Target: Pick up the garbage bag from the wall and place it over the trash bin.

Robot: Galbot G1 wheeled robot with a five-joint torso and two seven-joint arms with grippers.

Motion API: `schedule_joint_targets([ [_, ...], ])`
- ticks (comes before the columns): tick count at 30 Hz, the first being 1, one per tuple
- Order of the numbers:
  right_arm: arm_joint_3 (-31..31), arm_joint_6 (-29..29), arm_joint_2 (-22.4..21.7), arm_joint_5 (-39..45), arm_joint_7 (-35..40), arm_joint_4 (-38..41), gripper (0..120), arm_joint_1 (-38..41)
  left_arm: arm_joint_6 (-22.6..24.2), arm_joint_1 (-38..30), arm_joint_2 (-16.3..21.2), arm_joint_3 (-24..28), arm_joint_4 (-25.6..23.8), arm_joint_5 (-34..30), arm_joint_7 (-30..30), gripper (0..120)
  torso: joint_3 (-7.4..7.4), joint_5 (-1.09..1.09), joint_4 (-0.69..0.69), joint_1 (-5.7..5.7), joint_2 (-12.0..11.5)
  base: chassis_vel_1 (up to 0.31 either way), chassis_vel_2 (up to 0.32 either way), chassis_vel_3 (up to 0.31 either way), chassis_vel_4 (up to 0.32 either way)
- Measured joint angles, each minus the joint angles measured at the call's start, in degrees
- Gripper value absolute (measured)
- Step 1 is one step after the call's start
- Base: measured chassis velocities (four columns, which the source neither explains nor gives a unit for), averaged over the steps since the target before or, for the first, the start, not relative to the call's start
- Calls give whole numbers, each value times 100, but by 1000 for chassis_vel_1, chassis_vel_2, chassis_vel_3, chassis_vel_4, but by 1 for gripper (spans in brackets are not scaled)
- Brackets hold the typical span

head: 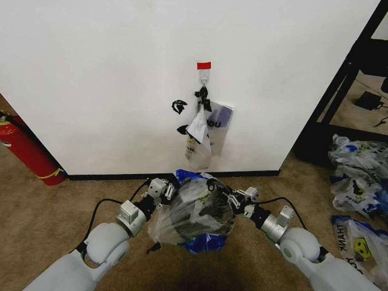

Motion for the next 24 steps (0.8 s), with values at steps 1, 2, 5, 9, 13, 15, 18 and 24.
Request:
schedule_joint_targets([
  [1,16,33,5,24,-74,-33,2,-18,4,8,-2,-14,39,16,-21,0,0,0,0,0,0,0,0,0,0],
  [2,31,73,7,92,-168,-58,2,-41,5,31,-7,-27,85,41,-40,0,0,0,0,0,0,0,0,0,0],
  [5,43,146,5,403,-284,-61,2,-93,-3,73,-44,-44,178,127,-53,0,0,0,0,0,0,0,0,0,0],
  [9,43,173,12,891,-222,60,2,-165,-117,92,-121,-57,362,299,-51,0,0,0,0,0,0,0,0,0,0],
  [13,29,173,43,1260,-72,228,2,-295,-252,124,-192,-58,510,416,-31,0,0,0,1,0,0,0,0,0,0],
  [15,29,173,61,1329,-53,268,2,-339,-300,123,-222,-58,546,429,-30,0,0,0,0,0,0,0,0,0,0],
  [18,18,173,121,1381,28,345,2,-456,-523,120,-313,-28,598,385,-163,0,0,0,0,0,0,0,0,0,0],
  [24,-57,231,260,1358,532,463,2,-594,-687,206,-389,-42,562,-42,-348,18,0,0,0,0,0,0,0,0,0],
])
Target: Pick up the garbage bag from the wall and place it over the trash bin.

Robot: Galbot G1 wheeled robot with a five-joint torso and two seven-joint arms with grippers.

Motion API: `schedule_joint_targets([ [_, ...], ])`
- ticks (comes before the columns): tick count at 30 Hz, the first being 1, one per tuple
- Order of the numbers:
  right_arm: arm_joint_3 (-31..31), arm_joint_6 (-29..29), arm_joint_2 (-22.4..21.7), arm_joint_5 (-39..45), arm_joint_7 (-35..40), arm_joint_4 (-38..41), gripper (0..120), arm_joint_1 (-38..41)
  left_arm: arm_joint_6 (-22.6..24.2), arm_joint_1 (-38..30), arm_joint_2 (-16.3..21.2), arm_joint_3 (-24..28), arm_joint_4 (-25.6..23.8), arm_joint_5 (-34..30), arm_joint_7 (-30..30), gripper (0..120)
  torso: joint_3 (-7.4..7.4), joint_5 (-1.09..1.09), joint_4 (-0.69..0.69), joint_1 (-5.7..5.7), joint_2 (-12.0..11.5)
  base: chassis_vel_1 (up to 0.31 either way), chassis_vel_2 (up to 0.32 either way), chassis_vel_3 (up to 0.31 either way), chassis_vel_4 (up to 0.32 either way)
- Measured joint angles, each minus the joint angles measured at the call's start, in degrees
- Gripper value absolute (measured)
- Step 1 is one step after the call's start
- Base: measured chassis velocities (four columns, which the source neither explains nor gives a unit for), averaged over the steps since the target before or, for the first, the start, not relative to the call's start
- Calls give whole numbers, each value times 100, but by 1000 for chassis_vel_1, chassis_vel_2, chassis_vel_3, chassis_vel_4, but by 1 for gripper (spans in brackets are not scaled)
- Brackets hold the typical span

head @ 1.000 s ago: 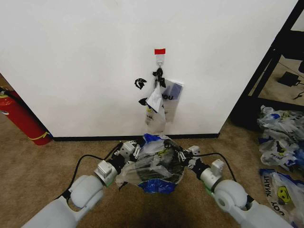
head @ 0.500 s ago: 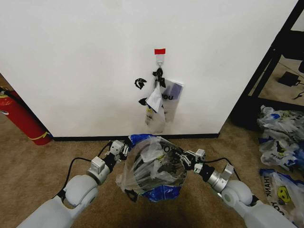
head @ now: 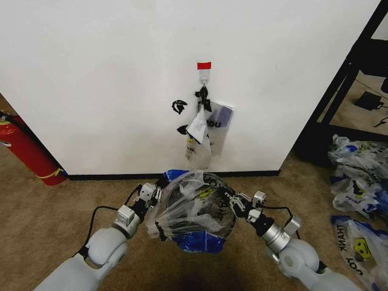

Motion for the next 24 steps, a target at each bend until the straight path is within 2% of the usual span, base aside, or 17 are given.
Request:
schedule_joint_targets([
  [4,-76,43,130,-115,868,149,2,-121,-275,27,-71,-67,207,-474,23,34,0,0,0,0,0,0,0,0,0],
  [5,-76,43,130,-115,868,149,2,-121,-275,27,-71,-67,207,-474,23,34,0,0,0,0,0,0,0,0,0],
  [7,-100,44,211,-184,1371,247,2,-187,-332,-3,-159,-115,407,-519,-97,44,0,0,0,0,0,0,0,0,0],
  [10,-112,85,347,-249,2041,368,2,-235,-247,-21,-252,-136,555,-478,-598,54,0,-1,0,0,0,0,0,0,0],
  [12,-116,185,490,-300,2538,427,2,-254,-34,33,-341,-149,506,-421,-1145,62,0,0,0,0,0,0,0,0,0],
  [13,-116,185,490,-300,2538,427,2,-254,-34,33,-341,-149,506,-421,-1145,62,0,0,0,0,0,0,0,0,0],
  [15,-117,349,688,-391,3029,435,2,-240,341,233,-453,-194,227,-368,-1727,72,0,-1,-1,0,0,0,0,0,0],
  [17,-128,530,875,-461,3361,419,2,-215,585,556,-532,-220,-142,-413,-1989,81,0,0,0,0,0,0,0,0,0],
  [19,-160,736,1047,-557,3506,361,2,-205,721,981,-577,-200,-569,-499,-2010,89,0,1,2,0,0,0,0,0,0],
  [20,-160,736,1047,-557,3506,361,2,-205,721,981,-577,-200,-569,-499,-2010,89,0,1,2,0,0,0,0,0,0],
  [22,-192,886,1140,-684,3522,294,2,-200,803,1271,-610,-126,-887,-614,-1969,97,0,0,2,0,0,0,0,0,0],
  [24,-215,987,1191,-780,3528,245,2,-183,857,1459,-623,-52,-1136,-770,-1904,99,0,0,0,0,0,0,0,0,0],
])
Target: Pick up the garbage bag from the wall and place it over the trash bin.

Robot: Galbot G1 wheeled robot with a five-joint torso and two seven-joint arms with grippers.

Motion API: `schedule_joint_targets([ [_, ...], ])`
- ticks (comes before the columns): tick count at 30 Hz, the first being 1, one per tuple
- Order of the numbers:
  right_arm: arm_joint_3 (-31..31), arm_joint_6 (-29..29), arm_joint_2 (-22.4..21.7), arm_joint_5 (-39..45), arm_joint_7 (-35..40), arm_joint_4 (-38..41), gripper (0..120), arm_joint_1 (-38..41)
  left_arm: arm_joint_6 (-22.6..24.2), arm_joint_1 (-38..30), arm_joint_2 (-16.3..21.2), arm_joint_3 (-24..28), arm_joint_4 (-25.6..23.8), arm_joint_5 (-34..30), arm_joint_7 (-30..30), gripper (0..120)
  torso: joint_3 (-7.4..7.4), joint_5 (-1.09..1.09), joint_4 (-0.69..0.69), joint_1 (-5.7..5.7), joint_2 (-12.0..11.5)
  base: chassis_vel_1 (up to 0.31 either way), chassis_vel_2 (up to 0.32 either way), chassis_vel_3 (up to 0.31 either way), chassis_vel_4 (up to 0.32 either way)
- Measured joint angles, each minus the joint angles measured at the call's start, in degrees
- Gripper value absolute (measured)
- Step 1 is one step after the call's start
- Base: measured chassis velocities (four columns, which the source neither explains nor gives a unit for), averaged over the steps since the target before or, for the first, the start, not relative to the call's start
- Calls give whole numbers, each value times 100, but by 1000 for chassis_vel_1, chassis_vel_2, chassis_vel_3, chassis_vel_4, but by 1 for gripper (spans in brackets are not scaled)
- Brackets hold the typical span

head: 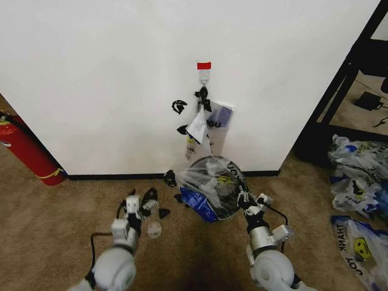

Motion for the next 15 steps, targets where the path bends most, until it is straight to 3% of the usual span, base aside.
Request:
schedule_joint_targets([
  [2,-25,115,50,-111,5,-52,2,28,16,273,-10,99,-404,-307,243,100,0,1,0,0,0,0,0,0,0],
  [8,-43,136,74,-229,1,-59,2,29,-56,694,-124,317,-972,-448,735,100,0,1,0,0,0,0,0,0,0],
  [15,-83,127,82,-290,-23,-31,2,27,-150,522,-360,465,-946,-428,1055,94,0,1,-1,0,0,0,0,0,0],
])
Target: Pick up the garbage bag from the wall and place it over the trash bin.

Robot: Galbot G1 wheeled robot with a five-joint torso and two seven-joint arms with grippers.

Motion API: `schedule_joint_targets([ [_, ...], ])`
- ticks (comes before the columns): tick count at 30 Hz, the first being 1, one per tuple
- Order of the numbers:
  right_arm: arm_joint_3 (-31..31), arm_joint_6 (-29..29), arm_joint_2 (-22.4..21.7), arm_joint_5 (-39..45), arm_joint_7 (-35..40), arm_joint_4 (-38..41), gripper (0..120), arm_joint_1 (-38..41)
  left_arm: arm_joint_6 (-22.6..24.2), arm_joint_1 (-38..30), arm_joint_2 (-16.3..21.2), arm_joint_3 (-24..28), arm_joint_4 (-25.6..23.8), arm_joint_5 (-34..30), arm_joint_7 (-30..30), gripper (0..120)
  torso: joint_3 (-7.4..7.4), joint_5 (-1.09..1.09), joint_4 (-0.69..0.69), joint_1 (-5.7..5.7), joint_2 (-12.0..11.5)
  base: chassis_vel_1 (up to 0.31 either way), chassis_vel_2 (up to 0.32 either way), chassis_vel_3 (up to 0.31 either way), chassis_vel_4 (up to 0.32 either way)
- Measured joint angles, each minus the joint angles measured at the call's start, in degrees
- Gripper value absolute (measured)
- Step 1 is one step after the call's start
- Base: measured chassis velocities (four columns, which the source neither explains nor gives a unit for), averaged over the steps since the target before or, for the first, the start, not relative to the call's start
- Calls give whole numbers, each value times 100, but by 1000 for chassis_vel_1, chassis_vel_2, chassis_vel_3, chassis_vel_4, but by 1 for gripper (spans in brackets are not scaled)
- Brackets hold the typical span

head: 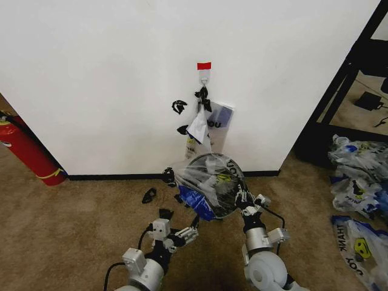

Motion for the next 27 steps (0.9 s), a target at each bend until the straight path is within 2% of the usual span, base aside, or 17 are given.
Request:
schedule_joint_targets([
  [3,-57,-24,-1,-27,-7,22,2,4,19,-95,-41,12,53,-12,36,83,0,0,0,0,0,0,0,0,0],
  [4,-57,-24,-1,-27,-7,22,2,4,19,-95,-41,12,53,-12,36,83,0,0,0,0,0,0,0,0,0],
  [11,-131,-120,-8,-83,35,-43,2,145,26,-94,-18,14,29,-18,192,52,1,0,1,0,0,0,0,0,0],
  [14,-138,-130,-7,-90,46,-55,2,161,26,-107,-15,12,29,-18,205,49,0,0,1,0,0,0,0,0,0],
  [16,-155,-157,-4,-100,88,-100,2,213,8,-126,17,-5,54,-16,283,35,1,0,1,0,0,0,0,0,0],
  [17,-155,-157,-4,-100,88,-100,2,213,8,-126,17,-5,54,-16,283,35,1,0,1,0,0,0,0,0,0],
  [24,-163,-214,35,-69,203,-177,2,336,-183,-299,31,4,323,12,677,5,1,0,1,0,0,0,0,0,0],
  [27,-163,-222,40,-27,207,-180,2,349,-265,-336,24,4,410,20,797,0,1,0,1,0,0,0,0,0,0],
])
